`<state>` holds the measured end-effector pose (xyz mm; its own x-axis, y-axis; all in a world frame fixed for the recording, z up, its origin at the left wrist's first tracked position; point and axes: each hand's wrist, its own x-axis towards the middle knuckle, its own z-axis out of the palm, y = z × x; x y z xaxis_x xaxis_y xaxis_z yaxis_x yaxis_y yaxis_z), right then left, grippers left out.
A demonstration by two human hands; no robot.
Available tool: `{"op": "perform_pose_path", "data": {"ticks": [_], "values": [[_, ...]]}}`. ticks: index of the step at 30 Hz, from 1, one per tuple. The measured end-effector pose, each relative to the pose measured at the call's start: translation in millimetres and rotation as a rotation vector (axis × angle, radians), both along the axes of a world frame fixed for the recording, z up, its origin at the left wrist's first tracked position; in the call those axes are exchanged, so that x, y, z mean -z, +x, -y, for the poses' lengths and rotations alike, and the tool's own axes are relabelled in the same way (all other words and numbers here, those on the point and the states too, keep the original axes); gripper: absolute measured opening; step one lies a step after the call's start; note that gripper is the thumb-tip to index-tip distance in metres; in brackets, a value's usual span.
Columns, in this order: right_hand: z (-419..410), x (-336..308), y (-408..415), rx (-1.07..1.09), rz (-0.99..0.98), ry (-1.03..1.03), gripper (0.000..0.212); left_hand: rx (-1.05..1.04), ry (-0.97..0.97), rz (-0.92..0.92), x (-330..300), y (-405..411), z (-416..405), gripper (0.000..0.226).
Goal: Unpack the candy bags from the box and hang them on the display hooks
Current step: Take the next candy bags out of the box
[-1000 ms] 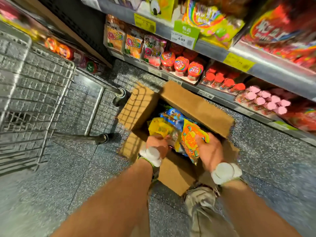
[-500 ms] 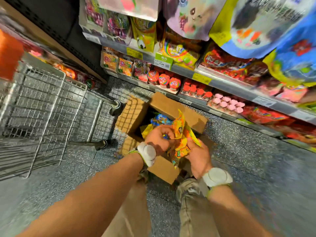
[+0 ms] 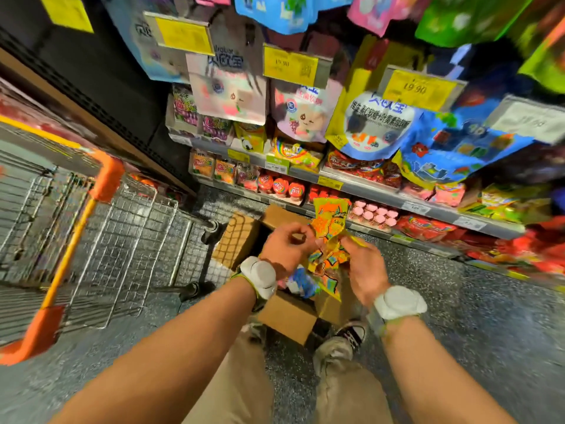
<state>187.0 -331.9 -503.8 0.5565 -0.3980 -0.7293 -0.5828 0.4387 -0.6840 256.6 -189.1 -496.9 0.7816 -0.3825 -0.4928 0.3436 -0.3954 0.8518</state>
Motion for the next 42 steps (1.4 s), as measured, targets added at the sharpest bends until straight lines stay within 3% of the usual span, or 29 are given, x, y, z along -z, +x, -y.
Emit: {"op": "perform_pose_path", "data": {"ticks": [3,9,15,21,25,26,29,30,31,35,38,42], "values": [[9.3,-31.7,4.6,-0.008,0.016,0.005,0.037,-0.042,-0.03,-0.009,-23.1,2.0,4.7,0.026],[13.5,-86.5,10.4,-0.002,0.064,0.003,0.026,-0.107,-0.06,0.005,-70.6,7.7,13.8,0.067],[15.3,-135.2,10.5,-0.024,0.125,0.028,0.02,-0.109,-0.107,-0.093,-100.5,8.4,13.8,0.064],[11.4,-187.1,6.0,-0.005,0.321,0.095,0.024,-0.118,-0.156,-0.003,-142.2,20.3,13.9,0.059],[17.6,-215.5,10.0,0.023,0.327,0.059,0.031,-0.104,-0.172,0.076,-160.0,37.3,12.5,0.072],[19.3,-223.2,12.1,0.048,0.317,0.042,0.04,-0.094,-0.163,0.105,-166.4,41.1,12.5,0.075],[32.2,-230.6,19.4,0.107,0.359,0.01,0.109,-0.13,-0.236,0.141,-180.9,52.5,13.2,0.088],[38.0,-229.9,21.4,0.115,0.385,0.01,0.118,-0.15,-0.252,0.142,-192.6,51.0,13.2,0.091],[42.0,-238.9,22.0,0.124,0.398,0.021,0.113,-0.165,-0.263,0.15,-199.4,54.6,13.7,0.092],[44.2,-278.4,19.1,0.116,0.441,0.003,0.035,-0.157,-0.296,0.162,-221.2,62.3,15.6,0.063],[53.2,-294.6,21.2,0.154,0.49,-0.047,0.017,-0.153,-0.356,0.141,-243.2,65.2,22.4,0.058],[61.1,-311.3,23.8,0.125,0.545,-0.092,0.02,-0.112,-0.438,0.161,-269.7,68.1,27.1,0.027]]}}
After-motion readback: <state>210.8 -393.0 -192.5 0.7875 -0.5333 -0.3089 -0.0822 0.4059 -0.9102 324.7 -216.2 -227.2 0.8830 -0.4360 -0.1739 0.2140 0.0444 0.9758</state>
